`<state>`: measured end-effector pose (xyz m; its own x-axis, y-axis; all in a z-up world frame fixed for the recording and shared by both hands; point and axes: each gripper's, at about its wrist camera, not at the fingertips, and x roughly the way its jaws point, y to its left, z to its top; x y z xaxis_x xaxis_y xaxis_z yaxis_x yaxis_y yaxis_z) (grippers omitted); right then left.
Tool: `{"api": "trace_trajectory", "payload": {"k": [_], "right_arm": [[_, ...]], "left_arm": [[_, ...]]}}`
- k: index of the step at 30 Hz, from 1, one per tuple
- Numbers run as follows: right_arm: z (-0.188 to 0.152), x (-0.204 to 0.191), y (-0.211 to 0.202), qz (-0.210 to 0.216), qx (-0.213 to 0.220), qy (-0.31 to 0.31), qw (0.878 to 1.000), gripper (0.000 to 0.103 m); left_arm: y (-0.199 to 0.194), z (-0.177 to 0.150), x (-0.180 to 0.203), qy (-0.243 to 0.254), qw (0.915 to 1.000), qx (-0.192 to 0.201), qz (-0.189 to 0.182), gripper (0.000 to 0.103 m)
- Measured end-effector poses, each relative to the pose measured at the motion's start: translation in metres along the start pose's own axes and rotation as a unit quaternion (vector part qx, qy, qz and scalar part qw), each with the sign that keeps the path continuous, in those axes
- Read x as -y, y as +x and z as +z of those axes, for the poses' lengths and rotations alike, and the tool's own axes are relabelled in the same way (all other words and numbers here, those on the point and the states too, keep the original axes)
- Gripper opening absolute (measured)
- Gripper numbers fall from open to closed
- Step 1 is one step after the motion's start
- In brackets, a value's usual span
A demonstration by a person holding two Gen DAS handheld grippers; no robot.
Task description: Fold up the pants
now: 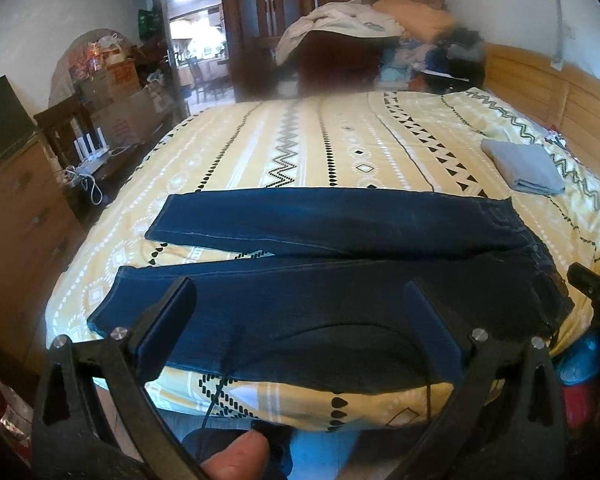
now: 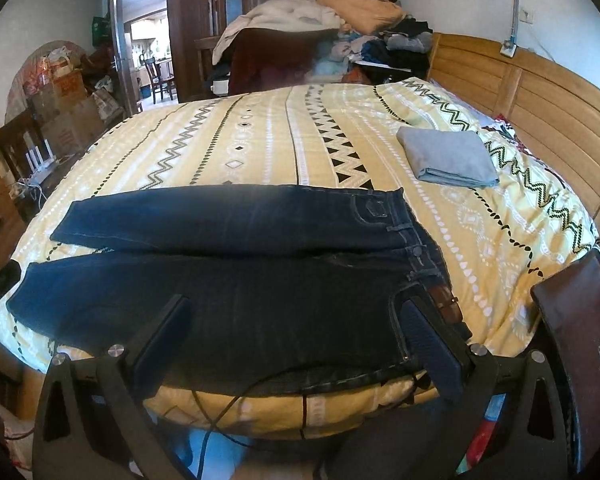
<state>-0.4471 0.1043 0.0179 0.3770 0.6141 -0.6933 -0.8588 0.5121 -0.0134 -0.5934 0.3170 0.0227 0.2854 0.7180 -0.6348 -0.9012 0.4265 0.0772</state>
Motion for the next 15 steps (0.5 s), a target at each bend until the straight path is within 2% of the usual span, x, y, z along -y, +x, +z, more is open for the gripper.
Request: {"api": "trace_trajectory", "payload": {"k": [8,11,13,15], "right_arm": [[0.003,0.007,0.013,0.005,-0.003,-0.007,1.0,0.103],[0.004,0.009,0.012,0.009,-0.002,-0.011,1.0,0.103],[0.005,0.009,0.01,0.011,0.004,-0.016,1.0,0.103],[0.006,0.014,0.005,0.018,0.015,-0.021,1.0,0.103]], "left_arm": [[-0.011,0.004,-0.02,-0.012,0.9998,0.003,0.013,0.103],[-0.019,0.006,-0.045,-0.02,0.9997,0.003,0.015,0.103],[-0.034,0.008,-0.062,-0.029,0.9992,0.015,0.021,0.103],[-0.07,0.013,-0.09,-0.058,0.9959,0.053,0.044,0.103]]}}
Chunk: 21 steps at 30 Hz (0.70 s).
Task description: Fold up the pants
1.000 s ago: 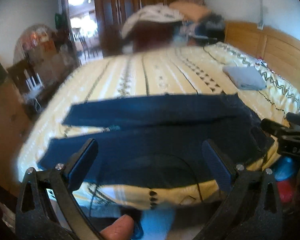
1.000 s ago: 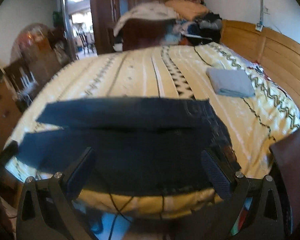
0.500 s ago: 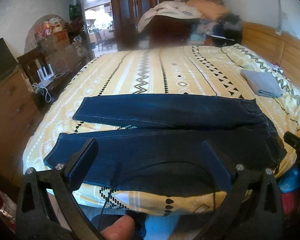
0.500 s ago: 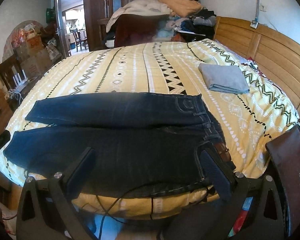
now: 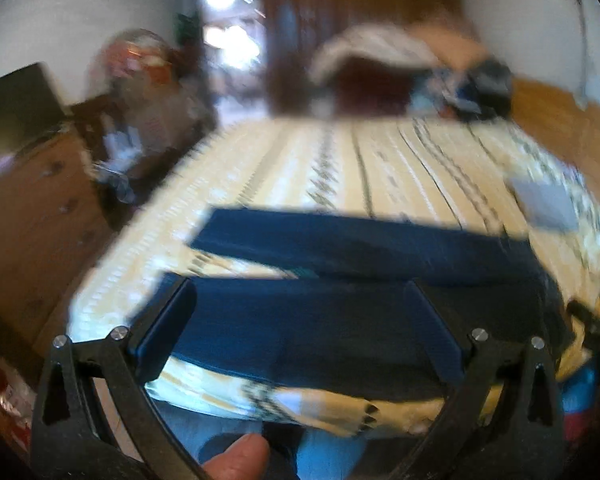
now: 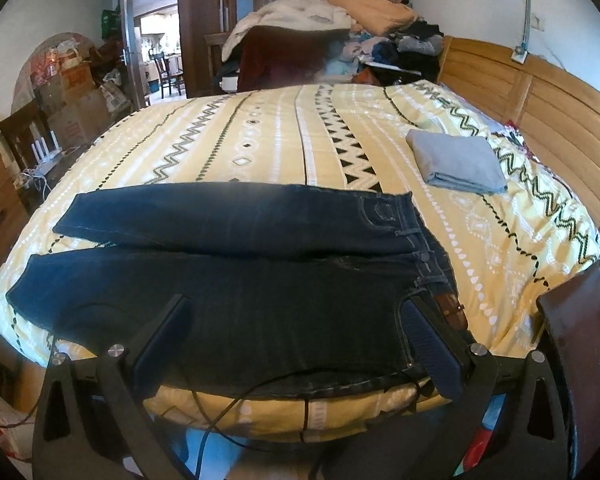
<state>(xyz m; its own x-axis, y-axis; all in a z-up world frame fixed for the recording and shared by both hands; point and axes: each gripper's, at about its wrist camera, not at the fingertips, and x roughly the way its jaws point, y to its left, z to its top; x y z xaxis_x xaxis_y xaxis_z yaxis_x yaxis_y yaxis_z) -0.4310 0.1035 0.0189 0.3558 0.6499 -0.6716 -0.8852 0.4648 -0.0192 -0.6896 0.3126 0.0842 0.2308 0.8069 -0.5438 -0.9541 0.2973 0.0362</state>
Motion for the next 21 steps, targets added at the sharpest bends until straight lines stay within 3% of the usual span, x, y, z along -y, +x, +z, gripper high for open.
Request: {"api": "trace_trajectory", "payload": {"k": [2,4,7,9,11,13,18,21], "right_arm": [[0.0,0.002,-0.011,0.011,0.021,-0.004,1.0,0.103],[0.001,0.005,-0.022,0.016,0.037,-0.006,0.999,0.103],[0.005,0.012,-0.048,0.023,0.074,-0.007,0.997,0.103],[0.011,0.017,-0.066,0.02,0.1,-0.007,0.995,0.103],[0.021,0.029,-0.087,0.02,0.132,0.001,0.991,0.103],[0.034,0.046,-0.11,0.017,0.163,0.02,0.986,0.103],[0.057,0.098,-0.182,-0.039,0.255,0.062,0.964,0.103],[0.062,0.12,-0.205,-0.098,0.275,0.057,0.955,0.103]], "left_arm": [[-0.05,0.016,-0.048,-0.037,0.9965,0.056,0.049,0.103],[-0.094,0.028,-0.086,-0.067,0.9871,0.101,0.104,0.103],[-0.157,0.042,-0.147,-0.093,0.9598,0.162,0.21,0.103],[-0.191,0.05,-0.18,-0.111,0.9282,0.215,0.282,0.103],[-0.202,0.061,-0.206,-0.141,0.9137,0.236,0.3,0.103],[-0.191,0.073,-0.217,-0.14,0.915,0.232,0.299,0.103],[-0.112,0.096,-0.196,-0.088,0.9486,0.197,0.231,0.103],[-0.051,0.098,-0.174,-0.065,0.9711,0.155,0.169,0.103]]}}
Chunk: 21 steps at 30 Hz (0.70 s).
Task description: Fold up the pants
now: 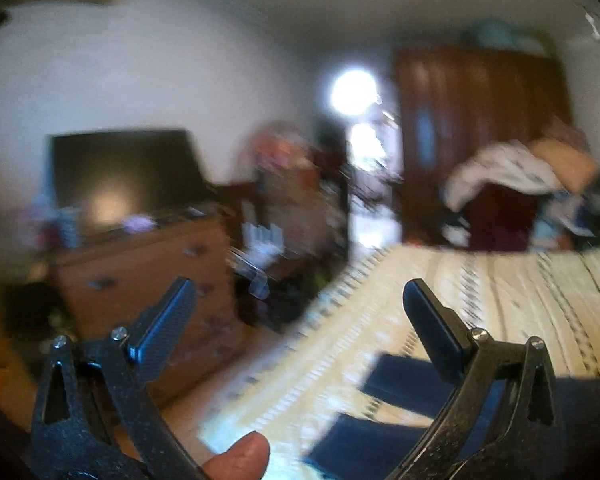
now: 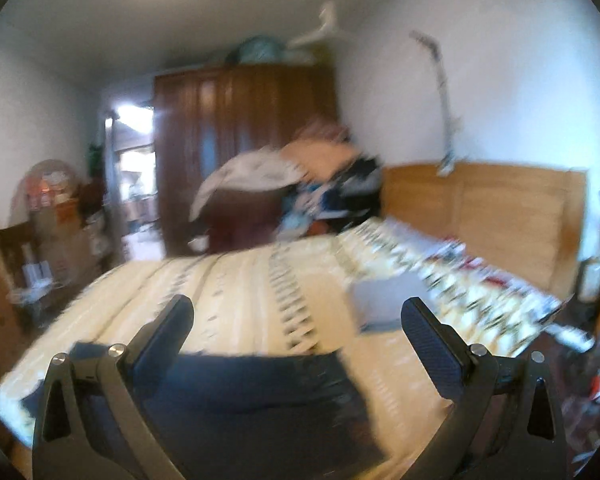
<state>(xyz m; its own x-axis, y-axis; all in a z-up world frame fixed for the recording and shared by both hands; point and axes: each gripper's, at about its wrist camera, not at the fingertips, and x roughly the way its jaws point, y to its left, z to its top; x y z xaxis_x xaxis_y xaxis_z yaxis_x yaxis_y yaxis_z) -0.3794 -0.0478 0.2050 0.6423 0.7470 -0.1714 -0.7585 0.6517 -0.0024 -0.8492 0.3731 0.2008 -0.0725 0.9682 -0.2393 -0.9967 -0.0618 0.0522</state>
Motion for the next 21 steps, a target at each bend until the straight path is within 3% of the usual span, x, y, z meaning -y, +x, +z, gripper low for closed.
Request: {"api": "trace_trajectory", "payload": {"k": [2,4,7,11,16,21], "right_arm": [[0.001,0.003,0.003,-0.042,0.014,-0.039,0.998,0.103],[-0.008,-0.003,0.021,-0.056,-0.011,-0.09,0.994,0.103],[-0.041,-0.033,0.068,0.003,-0.121,-0.123,0.985,0.103],[-0.068,-0.071,0.126,0.062,-0.201,-0.098,0.973,0.103],[-0.09,-0.13,0.196,0.092,-0.244,-0.117,0.958,0.103],[-0.131,-0.196,0.28,0.118,-0.294,-0.142,0.938,0.103]], "left_arm": [[0.044,-0.016,0.024,0.006,0.9978,-0.045,-0.049,0.103],[0.081,-0.031,0.045,0.016,0.9944,-0.083,-0.064,0.103],[0.163,-0.07,0.08,0.028,0.9809,-0.162,-0.103,0.103],[0.247,-0.11,0.114,0.03,0.9652,-0.236,-0.108,0.103],[0.347,-0.159,0.134,0.043,0.9421,-0.306,-0.131,0.103],[0.413,-0.192,0.144,0.063,0.918,-0.367,-0.136,0.101]]}}
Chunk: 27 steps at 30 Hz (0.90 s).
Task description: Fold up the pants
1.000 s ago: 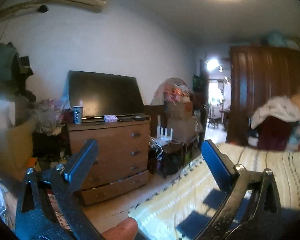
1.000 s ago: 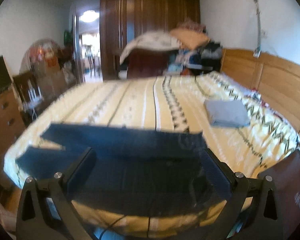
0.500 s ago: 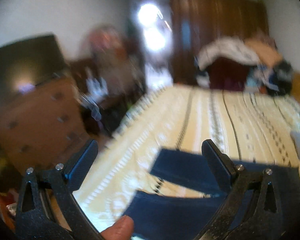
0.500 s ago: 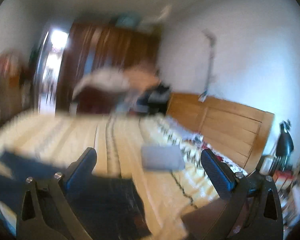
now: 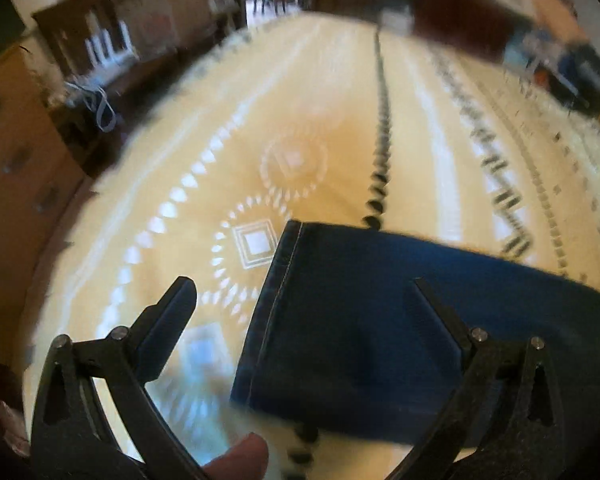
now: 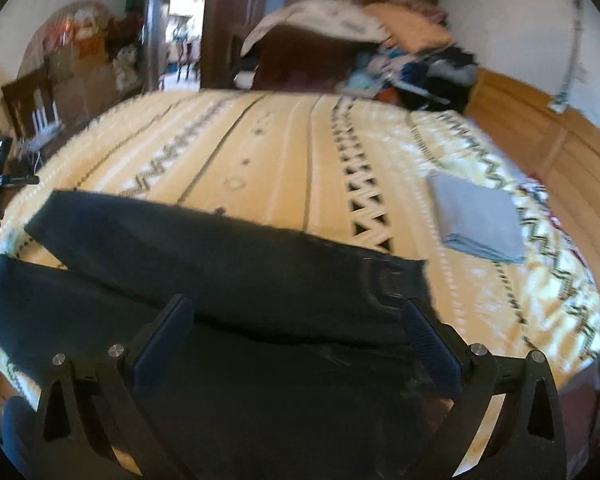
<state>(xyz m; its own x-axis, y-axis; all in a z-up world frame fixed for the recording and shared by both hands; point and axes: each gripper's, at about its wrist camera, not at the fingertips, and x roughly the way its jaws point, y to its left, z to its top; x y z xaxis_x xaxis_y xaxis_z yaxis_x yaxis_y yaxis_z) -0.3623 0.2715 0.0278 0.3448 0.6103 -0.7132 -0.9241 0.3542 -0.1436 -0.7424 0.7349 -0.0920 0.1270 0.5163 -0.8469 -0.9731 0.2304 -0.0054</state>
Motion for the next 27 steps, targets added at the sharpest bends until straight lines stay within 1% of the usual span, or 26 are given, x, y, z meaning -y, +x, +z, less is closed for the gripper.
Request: {"api": "trace_trajectory", "payload": {"k": [1,3,6,7,8,9,10,13,15,16,17,18,19,20,21,22,23,24,25,26,27], "right_arm": [[0.002,-0.001,0.019,0.006,-0.007,-0.004,1.0,0.103],[0.014,-0.012,0.054,0.021,-0.015,-0.01,1.0,0.103],[0.027,-0.025,0.087,0.042,-0.013,-0.014,0.999,0.103],[0.031,-0.03,0.093,0.044,-0.009,-0.015,0.999,0.103],[0.033,-0.031,0.097,0.045,-0.006,-0.016,0.999,0.103],[0.037,-0.032,0.104,0.048,-0.001,-0.015,0.999,0.103],[0.039,-0.033,0.107,0.05,0.001,-0.014,0.999,0.103],[0.039,-0.03,0.113,0.049,0.008,-0.01,0.999,0.103],[0.034,-0.02,0.115,0.04,0.009,0.001,0.999,0.103],[0.03,-0.011,0.114,0.035,0.007,0.01,0.999,0.103],[0.027,-0.003,0.114,0.031,0.005,0.017,0.999,0.103],[0.025,0.004,0.114,0.026,0.004,0.023,0.999,0.103],[0.022,0.017,0.113,0.017,0.006,0.031,0.999,0.103],[0.019,0.032,0.11,0.005,0.011,0.035,0.999,0.103],[0.017,0.042,0.109,-0.007,0.015,0.038,0.999,0.103],[0.014,0.061,0.108,-0.025,0.017,0.046,0.998,0.103],[0.011,0.087,0.112,-0.037,0.01,0.06,0.997,0.103],[0.008,0.105,0.118,-0.039,-0.002,0.068,0.997,0.103],[0.002,0.134,0.131,-0.05,-0.023,0.076,0.996,0.101],[-0.002,0.157,0.143,-0.061,-0.042,0.078,0.994,0.096],[-0.005,0.172,0.153,-0.07,-0.058,0.078,0.993,0.094]], "left_arm": [[0.016,0.001,0.0,0.002,0.9999,-0.011,0.002,0.101],[0.029,0.007,0.0,0.01,0.9997,-0.022,0.006,0.101],[0.033,0.01,0.0,0.014,0.9997,-0.022,0.0,0.1],[0.037,0.01,0.002,0.013,0.9997,-0.022,-0.004,0.093],[0.041,0.01,0.0,0.015,0.9995,-0.026,-0.009,0.081],[0.048,0.01,-0.002,0.019,0.9992,-0.036,-0.005,0.077],[0.056,0.009,-0.002,0.023,0.9989,-0.042,-0.001,0.076],[0.058,0.007,-0.002,0.033,0.999,-0.03,-0.006,0.077],[0.058,0.01,-0.005,0.027,0.9991,-0.027,-0.019,0.072],[0.057,0.009,-0.004,0.029,0.9987,-0.026,-0.033,0.06],[0.058,0.012,-0.005,0.033,0.9982,-0.026,-0.043,0.045],[0.057,0.009,-0.003,0.036,0.9975,-0.026,-0.054,0.04],[0.056,0.009,-0.003,0.039,0.9976,-0.023,-0.053,0.035],[0.055,0.008,-0.003,0.045,0.9976,-0.018,-0.05,0.024],[0.054,0.007,-0.003,0.043,0.9975,-0.017,-0.054,0.021],[0.054,0.006,-0.006,0.037,0.9976,-0.016,-0.057,0.021],[0.054,0.006,-0.008,0.033,0.9976,-0.015,-0.059,0.02],[0.052,0.005,-0.009,0.029,0.9977,-0.012,-0.06,0.02],[0.051,0.003,-0.009,0.03,0.9978,-0.01,-0.058,0.019],[0.053,0.008,-0.01,0.032,0.9979,-0.008,-0.056,0.019],[0.051,0.007,-0.009,0.032,0.998,-0.005,-0.054,0.018]]}}
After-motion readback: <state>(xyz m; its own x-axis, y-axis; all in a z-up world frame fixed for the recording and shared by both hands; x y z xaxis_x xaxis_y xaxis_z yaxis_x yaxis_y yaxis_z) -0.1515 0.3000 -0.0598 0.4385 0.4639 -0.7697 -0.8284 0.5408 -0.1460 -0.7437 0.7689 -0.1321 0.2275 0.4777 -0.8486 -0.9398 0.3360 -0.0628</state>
